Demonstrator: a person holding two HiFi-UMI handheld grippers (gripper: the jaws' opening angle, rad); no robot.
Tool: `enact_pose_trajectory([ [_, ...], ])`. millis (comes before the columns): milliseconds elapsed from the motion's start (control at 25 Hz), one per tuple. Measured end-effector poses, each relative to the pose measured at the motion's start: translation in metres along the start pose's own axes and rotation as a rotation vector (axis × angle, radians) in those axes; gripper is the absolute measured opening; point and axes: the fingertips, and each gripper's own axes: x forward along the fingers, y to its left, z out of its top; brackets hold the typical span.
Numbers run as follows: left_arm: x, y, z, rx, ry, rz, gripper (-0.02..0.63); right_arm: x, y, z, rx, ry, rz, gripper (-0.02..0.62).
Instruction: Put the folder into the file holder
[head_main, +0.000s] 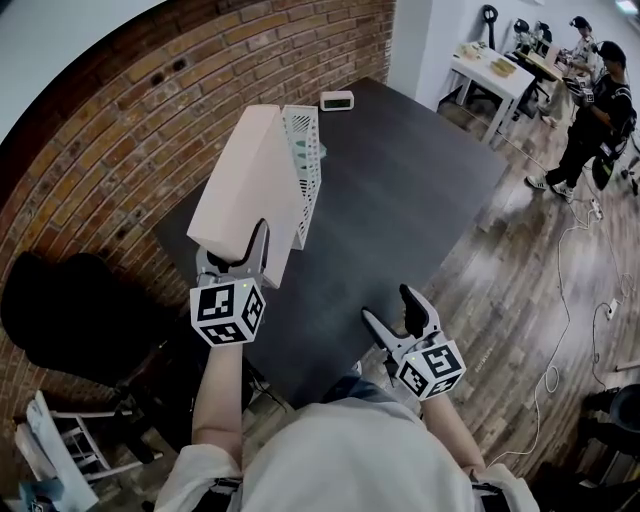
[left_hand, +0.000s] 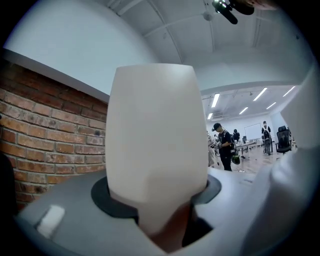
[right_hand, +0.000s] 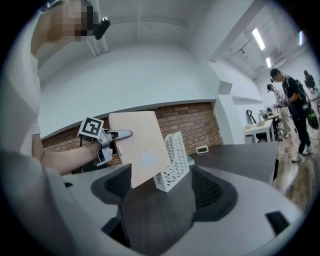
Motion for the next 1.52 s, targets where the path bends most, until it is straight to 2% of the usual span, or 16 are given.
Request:
enact_pose_trajectory([
  [520, 0.072, 0.006, 0.007, 0.011, 0.018, 0.013, 0.27, 0.035, -0.024, -0.011, 0.028, 0.056, 0.066, 0.367],
  [1080, 0.153, 0.009, 0.009, -0.01, 0.02, 0.015, 0.267, 0.04, -0.044, -0.027, 0.045, 0.108, 0.053, 0.367],
  [1320, 0.174, 0.012, 0.009, -0.013, 0.006, 0.03, 0.267, 0.046, -0.054, -0.027, 0.046, 0.113, 0.049, 0.367],
  [1520, 0.179, 0.013, -0.008, -0.045, 0.015, 0.03, 0.267, 0.052, -0.059, -0.028, 0.045, 0.115, 0.045, 0.367],
])
